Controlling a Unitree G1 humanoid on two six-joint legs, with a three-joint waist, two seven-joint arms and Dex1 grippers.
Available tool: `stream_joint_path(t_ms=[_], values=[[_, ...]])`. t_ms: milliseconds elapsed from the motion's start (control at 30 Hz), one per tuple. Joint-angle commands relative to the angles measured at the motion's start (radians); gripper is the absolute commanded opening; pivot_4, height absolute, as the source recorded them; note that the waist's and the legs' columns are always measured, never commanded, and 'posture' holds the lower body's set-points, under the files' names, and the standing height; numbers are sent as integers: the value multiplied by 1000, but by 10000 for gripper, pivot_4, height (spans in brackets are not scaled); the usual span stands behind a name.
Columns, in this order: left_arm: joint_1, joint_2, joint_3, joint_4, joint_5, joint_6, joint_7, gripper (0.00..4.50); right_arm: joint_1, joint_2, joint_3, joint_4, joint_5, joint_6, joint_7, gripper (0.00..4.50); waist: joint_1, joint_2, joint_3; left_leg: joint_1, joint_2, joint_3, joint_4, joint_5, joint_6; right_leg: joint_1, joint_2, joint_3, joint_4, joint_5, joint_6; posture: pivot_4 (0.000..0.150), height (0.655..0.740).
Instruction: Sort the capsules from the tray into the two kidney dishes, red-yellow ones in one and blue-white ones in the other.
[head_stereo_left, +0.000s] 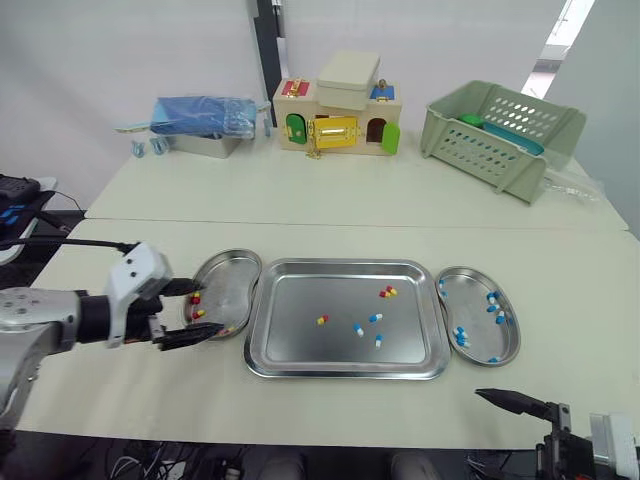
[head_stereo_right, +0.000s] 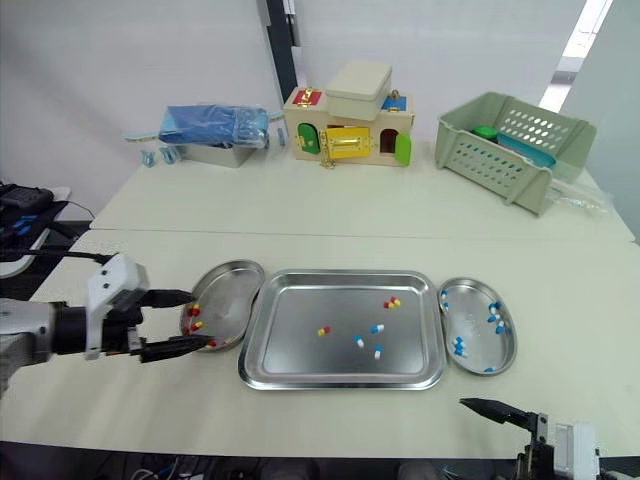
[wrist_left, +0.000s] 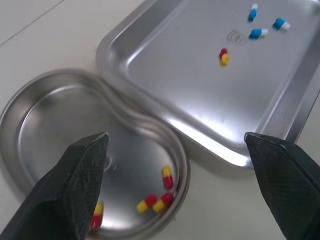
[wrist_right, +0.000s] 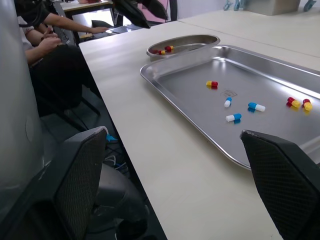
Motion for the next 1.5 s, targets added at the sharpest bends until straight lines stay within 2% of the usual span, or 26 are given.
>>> stream_joint_path(t_ms=[33, 167, 433, 567, 800, 1133, 1233, 1500], values=[[-72, -46, -72, -104, -34, 46, 74, 44835, -12, 9, 34, 40, -34, -83, -14, 45000, 1, 0, 0, 0, 0, 0, 0, 0, 0, 0, 0, 0, 0, 0, 0, 1500, 7400], [-133, -112, -246, -172, 29, 56, 145, 44835, -28, 11, 58, 68, -48, -116, -56, 45000, 1, 1, 0, 0, 0, 0, 0, 0, 0, 0, 0, 0, 0, 0, 0, 1500, 7400], [-215, -273, -473, -91, 163, 35, 281, 44835, -20, 4, 111, 67, -65, -153, -119, 45000, 5, 1, -1, 0, -1, -1, 1, 0, 0, 1, 0, 0, 0, 0, 0, 1500, 7400], [-261, -336, -510, -25, 204, 55, 331, 44835, -12, -9, 127, 63, -67, -164, -142, 45000, 6, 1, -1, 0, -1, -1, 1, 0, 0, 1, 0, 0, 0, 0, 0, 1500, 7400], [-302, -383, -577, 13, 275, 70, 368, 44835, -4, -29, 135, 60, -66, -179, -168, 45000, 6, 1, -1, 0, -1, -1, 2, 0, 0, 1, 0, 0, 0, 0, 0, 1500, 7400], [-322, -393, -622, 36, 326, 119, 382, 44835, 0, -43, 135, 66, -59, -200, -197, 45000, 6, 1, -1, 0, -1, -1, 2, 0, 0, 1, 0, 0, 0, 0, 0, 1500, 7400], [-325, -394, -628, 37, 332, 124, 381, 38590, -2, -40, 132, 67, -55, -200, -214, 45000, 6, 1, -1, 0, -1, -1, 2, 0, 0, 1, 0, 0, 0, 0, 0, 1500, 7400], [-325, -388, -640, 33, 335, 135, 373, 12513, -10, -36, 122, 88, -45, -189, -271, 45000, 6, 2, -2, 0, -1, -1, 2, 0, 0, 2, 0, 0, 0, 0, 0, 1500, 7400]])
